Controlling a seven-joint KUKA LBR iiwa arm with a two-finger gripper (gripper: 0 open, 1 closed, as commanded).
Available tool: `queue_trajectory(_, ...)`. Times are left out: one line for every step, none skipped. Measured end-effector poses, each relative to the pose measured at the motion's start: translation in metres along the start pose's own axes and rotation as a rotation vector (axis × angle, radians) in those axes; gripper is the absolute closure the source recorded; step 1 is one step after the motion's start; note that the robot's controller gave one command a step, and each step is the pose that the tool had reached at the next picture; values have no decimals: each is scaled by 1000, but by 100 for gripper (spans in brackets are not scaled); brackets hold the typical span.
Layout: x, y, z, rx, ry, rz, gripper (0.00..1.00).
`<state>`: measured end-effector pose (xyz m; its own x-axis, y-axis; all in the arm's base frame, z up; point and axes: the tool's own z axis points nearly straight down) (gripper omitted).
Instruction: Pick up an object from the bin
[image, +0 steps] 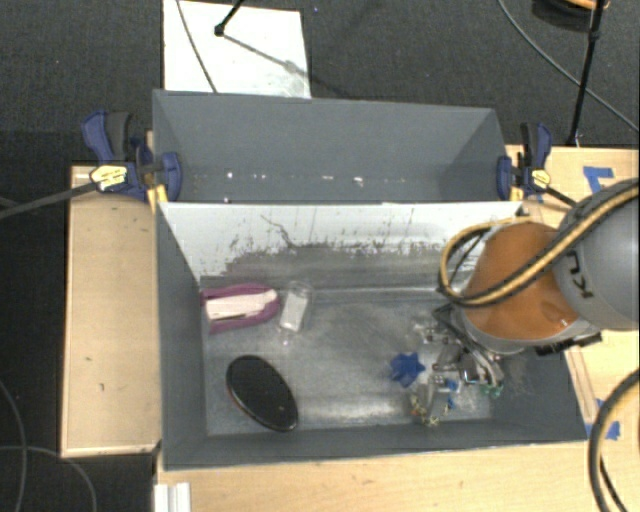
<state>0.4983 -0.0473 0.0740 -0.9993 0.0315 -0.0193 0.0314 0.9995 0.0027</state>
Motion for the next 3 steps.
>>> queue_trajectory(3,-1,3,2,11,-2,100)
queue_trajectory(4,-1,3,2,11,-4,100)
queue_trajectory(4,-1,3,2,11,-5,100)
